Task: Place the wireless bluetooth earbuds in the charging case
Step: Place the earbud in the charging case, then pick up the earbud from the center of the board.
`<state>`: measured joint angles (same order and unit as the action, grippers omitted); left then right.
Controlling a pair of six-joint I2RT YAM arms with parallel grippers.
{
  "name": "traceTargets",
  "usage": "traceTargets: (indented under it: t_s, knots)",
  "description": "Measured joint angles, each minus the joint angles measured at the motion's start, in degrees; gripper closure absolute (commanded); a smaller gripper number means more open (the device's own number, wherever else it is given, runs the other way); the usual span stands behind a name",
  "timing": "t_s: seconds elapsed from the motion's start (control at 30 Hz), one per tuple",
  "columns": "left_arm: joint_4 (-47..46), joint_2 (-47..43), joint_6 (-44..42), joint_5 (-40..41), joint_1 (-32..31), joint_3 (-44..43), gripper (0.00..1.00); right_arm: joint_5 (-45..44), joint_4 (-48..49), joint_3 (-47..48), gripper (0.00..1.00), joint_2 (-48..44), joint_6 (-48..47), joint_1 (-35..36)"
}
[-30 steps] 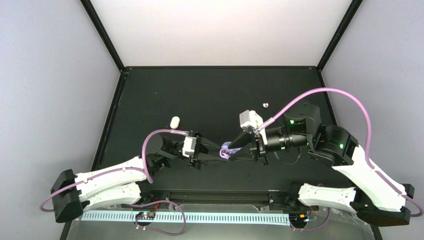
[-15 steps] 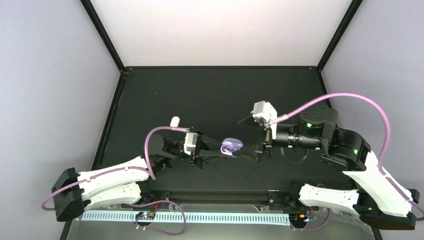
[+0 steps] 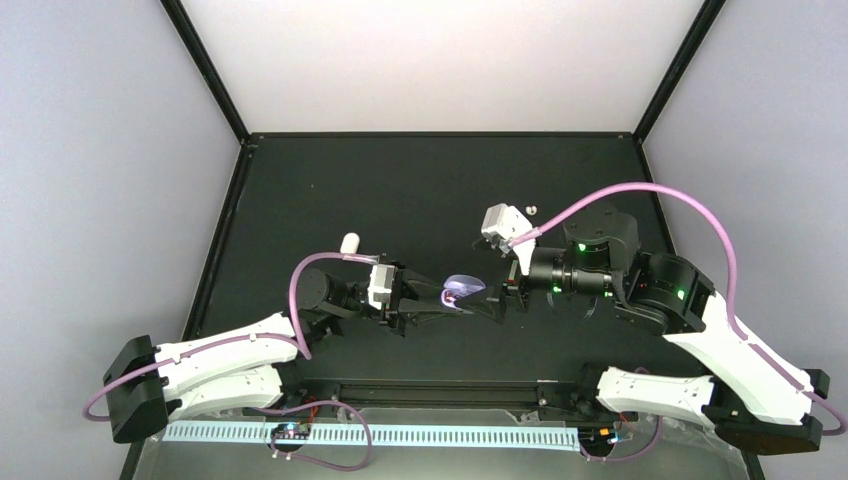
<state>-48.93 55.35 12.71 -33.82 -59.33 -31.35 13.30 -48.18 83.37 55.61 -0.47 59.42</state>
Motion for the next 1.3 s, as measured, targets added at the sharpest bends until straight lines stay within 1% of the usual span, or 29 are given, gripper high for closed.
traceTargets:
  t_s: [0.53, 0.77, 0.9, 1.03, 1.17, 1.23, 1.3]
  knots:
    - [0.15, -0.22, -0.02, -1.22, -0.04, 0.0, 0.98, -2.25, -0.81, -0.22, 0.0, 1.16, -0.7, 0.0]
    - [0.61, -0.22, -0.02, -1.44, -0.07, 0.0, 0.98, -1.53, -0.83, -0.2, 0.0, 1.29, -0.68, 0.0]
    - [1.33, -1.14, -0.33, 0.42, -0.24, 0.13, 0.98, -1.25, -0.09, -0.11, 0.0, -0.15, -0.42, 0.0]
    - [2.47, -5.27, -1.64, 4.44, -0.26, 2.01, 0.99, -4.33, 3.23, -0.42, 0.0, -3.65, 1.22, -0.09]
    - [6.12, -12.35, -3.08, 8.79, -0.26, 4.15, 0.98, -11.56, 11.96, -7.02, 0.0, -9.75, 5.25, -0.87]
    - [10.16, -17.68, -3.76, 11.41, -0.26, 5.2, 0.98, -14.1, 15.58, -10.32, 0.0, -10.56, 7.3, -1.44]
    - [14.88, -23.32, -4.33, 13.79, -0.26, 5.68, 0.98, -15.74, 18.64, -13.4, 0.0, -9.35, 9.22, -1.99]
